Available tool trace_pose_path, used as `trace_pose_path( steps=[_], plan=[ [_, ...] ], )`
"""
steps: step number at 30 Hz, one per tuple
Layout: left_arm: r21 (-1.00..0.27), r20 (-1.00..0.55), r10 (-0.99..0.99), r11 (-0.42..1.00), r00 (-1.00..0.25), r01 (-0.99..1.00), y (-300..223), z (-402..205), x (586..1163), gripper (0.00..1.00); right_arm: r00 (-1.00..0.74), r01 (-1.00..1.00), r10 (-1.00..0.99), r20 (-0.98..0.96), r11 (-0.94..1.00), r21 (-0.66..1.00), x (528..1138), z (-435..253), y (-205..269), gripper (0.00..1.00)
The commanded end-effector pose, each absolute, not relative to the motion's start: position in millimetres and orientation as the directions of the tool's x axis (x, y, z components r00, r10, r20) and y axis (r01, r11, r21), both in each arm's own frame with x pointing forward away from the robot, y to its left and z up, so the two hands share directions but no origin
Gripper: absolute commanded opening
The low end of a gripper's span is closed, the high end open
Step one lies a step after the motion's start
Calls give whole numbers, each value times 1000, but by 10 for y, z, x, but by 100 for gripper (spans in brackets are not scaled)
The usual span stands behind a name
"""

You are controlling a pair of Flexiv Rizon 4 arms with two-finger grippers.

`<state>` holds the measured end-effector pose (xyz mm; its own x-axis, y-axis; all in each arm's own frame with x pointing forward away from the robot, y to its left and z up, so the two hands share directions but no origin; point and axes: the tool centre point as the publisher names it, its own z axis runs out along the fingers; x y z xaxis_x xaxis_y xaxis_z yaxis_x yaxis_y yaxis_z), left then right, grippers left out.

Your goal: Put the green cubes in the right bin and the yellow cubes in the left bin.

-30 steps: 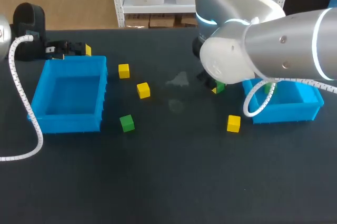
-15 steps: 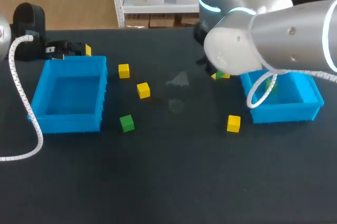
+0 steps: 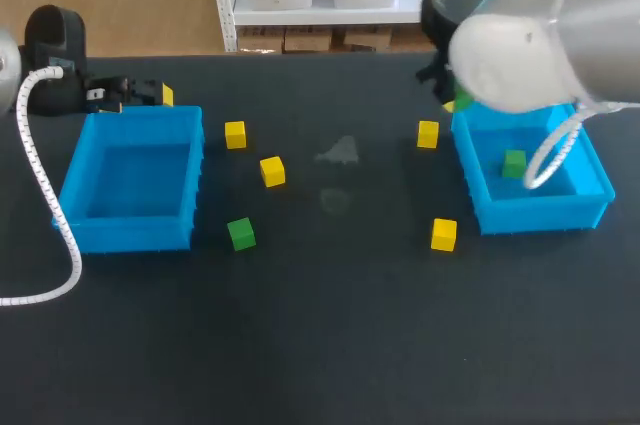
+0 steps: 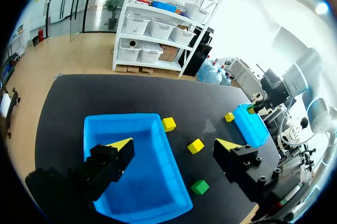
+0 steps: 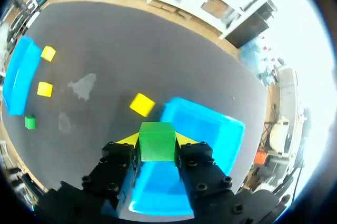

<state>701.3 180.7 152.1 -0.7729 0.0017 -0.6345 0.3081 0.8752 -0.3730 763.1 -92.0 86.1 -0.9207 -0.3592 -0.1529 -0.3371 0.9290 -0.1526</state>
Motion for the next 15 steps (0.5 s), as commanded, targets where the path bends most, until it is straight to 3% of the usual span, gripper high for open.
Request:
trace_pose_path(
  steps=[1, 12, 13, 15],
  plan=[
    [-379, -640, 0, 870, -769, 316, 1830, 1503, 7007, 100, -902, -303, -330, -277, 943, -135, 7496, 917, -1176, 0],
    [-379, -640, 0, 870, -769, 316, 1830, 1503, 7007, 100, -939, -206, -221, -264, 975, -84, 7324, 710, -1587, 0],
    [-379, -640, 0, 870, -769, 316, 1830, 1503, 7007, 100, -941, -204, -218, -259, 976, -81, 7313, 680, -1601, 16],
    [-379, -640, 0, 870, -769, 316, 1830, 1503, 7007, 100, -943, -204, -217, -252, 976, -79, 7296, 644, -1609, 67]
  ],
)
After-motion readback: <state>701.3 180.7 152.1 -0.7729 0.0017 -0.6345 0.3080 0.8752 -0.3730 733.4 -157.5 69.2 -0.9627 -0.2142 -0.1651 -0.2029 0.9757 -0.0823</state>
